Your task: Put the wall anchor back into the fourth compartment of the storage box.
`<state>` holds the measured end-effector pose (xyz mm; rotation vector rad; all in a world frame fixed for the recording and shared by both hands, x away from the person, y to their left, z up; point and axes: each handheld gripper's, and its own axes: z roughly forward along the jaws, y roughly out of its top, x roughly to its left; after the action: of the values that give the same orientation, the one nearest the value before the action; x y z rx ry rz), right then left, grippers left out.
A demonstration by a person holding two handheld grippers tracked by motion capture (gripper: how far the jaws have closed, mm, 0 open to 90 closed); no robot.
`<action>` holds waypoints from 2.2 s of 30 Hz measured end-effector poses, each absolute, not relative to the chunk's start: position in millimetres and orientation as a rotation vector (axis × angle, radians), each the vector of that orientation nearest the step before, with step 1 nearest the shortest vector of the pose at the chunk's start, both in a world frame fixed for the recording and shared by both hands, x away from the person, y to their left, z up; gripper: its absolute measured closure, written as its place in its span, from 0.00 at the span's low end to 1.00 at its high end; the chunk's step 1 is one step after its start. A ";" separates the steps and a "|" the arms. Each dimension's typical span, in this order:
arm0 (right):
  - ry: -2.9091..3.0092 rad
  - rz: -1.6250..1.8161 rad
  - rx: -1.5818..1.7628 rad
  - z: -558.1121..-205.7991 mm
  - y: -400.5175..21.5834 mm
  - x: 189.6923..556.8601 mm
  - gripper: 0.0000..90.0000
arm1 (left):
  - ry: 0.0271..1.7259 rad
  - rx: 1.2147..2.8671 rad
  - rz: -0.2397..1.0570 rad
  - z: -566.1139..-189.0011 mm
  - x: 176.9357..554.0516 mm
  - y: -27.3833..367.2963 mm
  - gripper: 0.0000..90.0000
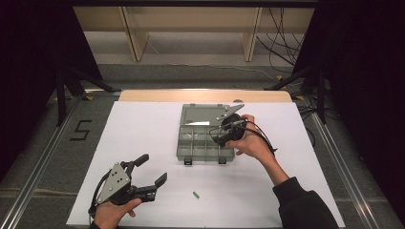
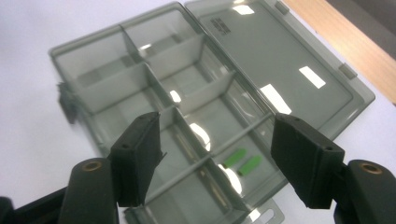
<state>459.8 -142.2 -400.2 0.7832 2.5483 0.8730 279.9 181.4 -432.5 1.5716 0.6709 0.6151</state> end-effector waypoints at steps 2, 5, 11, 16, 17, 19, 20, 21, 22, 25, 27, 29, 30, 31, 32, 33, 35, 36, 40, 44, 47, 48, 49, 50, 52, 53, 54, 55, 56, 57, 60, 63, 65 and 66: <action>2.561 0.864 0.755 -395.5 -140.3 454.5 0.37 | 0.658 1.569 0.621 -432.6 280.9 181.5 0.18; 2.560 0.876 0.725 -389.6 -136.6 444.7 0.37 | 0.663 1.570 0.618 -432.8 280.5 181.4 0.18; 2.586 0.864 0.672 -380.6 -132.3 425.9 0.36 | 0.661 1.568 0.620 -432.6 280.5 181.5 0.18; 2.590 0.851 0.610 -379.8 -125.7 412.7 0.36 | 0.660 1.568 0.622 -432.6 280.8 181.7 0.18; 2.605 0.851 0.594 -379.9 -123.6 409.5 0.36 | 0.662 1.568 0.621 -432.6 280.6 181.7 0.18; 2.627 0.835 0.564 -380.2 -120.8 404.9 0.35 | 0.661 1.569 0.622 -432.6 280.7 181.8 0.18; 2.630 0.831 0.554 -381.0 -119.0 402.7 0.34 | 0.661 1.569 0.622 -432.7 280.7 181.7 0.18; 2.635 0.829 0.553 -381.6 -117.3 400.3 0.34 | 0.662 1.569 0.621 -432.7 280.6 181.6 0.18; 2.634 0.822 0.537 -382.5 -115.8 398.6 0.34 | 0.662 1.568 0.621 -432.7 280.6 181.6 0.18; 2.644 0.820 0.516 -384.5 -112.2 394.0 0.33 | 0.663 1.570 0.621 -432.6 280.5 181.6 0.18; 2.655 0.815 0.506 -385.6 -110.0 391.1 0.32 | 0.662 1.570 0.622 -432.7 280.6 181.7 0.18; 2.655 0.820 0.500 -386.2 -108.6 388.9 0.32 | 0.663 1.569 0.621 -432.7 280.5 181.6 0.18; 2.661 0.824 0.501 -386.3 -108.0 387.6 0.32 | 0.664 1.570 0.621 -432.7 280.5 181.6 0.18; 2.662 0.828 0.498 -386.8 -107.1 386.4 0.32 | 0.663 1.570 0.621 -432.7 280.5 181.6 0.18; 2.658 0.832 0.496 -387.4 -106.6 385.6 0.32 | 0.664 1.570 0.621 -432.7 280.5 181.6 0.18; 2.665 0.835 0.495 -387.8 -105.8 384.3 0.32 | 0.662 1.570 0.621 -432.6 280.5 181.6 0.18; 2.667 0.826 0.497 -388.5 -104.3 381.7 0.32 | 0.663 1.569 0.621 -432.6 280.5 181.6 0.18; 2.677 0.832 0.489 -388.3 -104.3 381.2 0.32 | 0.663 1.570 0.621 -432.7 280.4 181.5 0.18; 2.682 0.824 0.477 -388.9 -102.7 377.1 0.32 | 0.664 1.570 0.620 -432.7 280.4 181.4 0.18; 2.696 0.826 0.469 -392.0 -100.3 373.3 0.32 | 0.665 1.570 0.620 -432.8 280.4 181.3 0.18; 2.707 0.823 0.456 -394.9 -97.6 370.2 0.32 | 0.664 1.570 0.620 -432.7 280.4 181.3 0.18; 2.723 0.825 0.459 -395.8 -96.3 368.6 0.32 | 0.664 1.570 0.620 -432.7 280.4 181.4 0.18; 2.724 0.823 0.451 -396.4 -95.7 368.2 0.32 | 0.664 1.569 0.620 -432.7 280.4 181.4 0.18; 2.729 0.825 0.448 -397.1 -94.7 366.9 0.32 | 0.664 1.569 0.620 -432.7 280.4 181.5 0.18; 2.733 0.819 0.439 -399.2 -92.4 364.3 0.32 | 0.664 1.568 0.620 -432.7 280.4 181.4 0.18; 2.742 0.821 0.434 -400.0 -91.3 363.4 0.32 | 0.664 1.569 0.620 -432.7 280.3 181.4 0.18; 2.745 0.814 0.427 -400.6 -90.5 362.4 0.32 | 0.663 1.569 0.621 -432.7 280.4 181.4 0.18; 2.750 0.810 0.419 -401.9 -89.2 361.3 0.32 | 0.663 1.569 0.620 -432.7 280.4 181.4 0.18; 2.758 0.810 0.413 -402.9 -88.2 360.4 0.32 | 0.663 1.569 0.621 -432.6 280.4 181.4 0.18; 2.766 0.805 0.405 -403.6 -87.6 360.1 0.32 | 0.663 1.569 0.621 -432.6 280.4 181.3 0.18; 2.786 0.794 0.392 -408.0 -83.8 357.1 0.32 | 0.665 1.569 0.619 -432.8 280.3 181.2 0.18; 2.796 0.783 0.379 -412.5 -80.6 355.2 0.32 | 0.664 1.568 0.619 -432.7 280.3 181.2 0.18; 2.820 0.768 0.385 -415.4 -78.8 353.5 0.33 | 0.663 1.569 0.621 -432.6 280.4 181.4 0.18; 2.822 0.765 0.374 -416.3 -78.4 353.7 0.33 | 0.663 1.569 0.621 -432.6 280.4 181.5 0.18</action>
<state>353.7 -78.4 -416.3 0.3737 2.8217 0.7652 280.4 181.5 -432.6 1.5686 0.6627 0.6212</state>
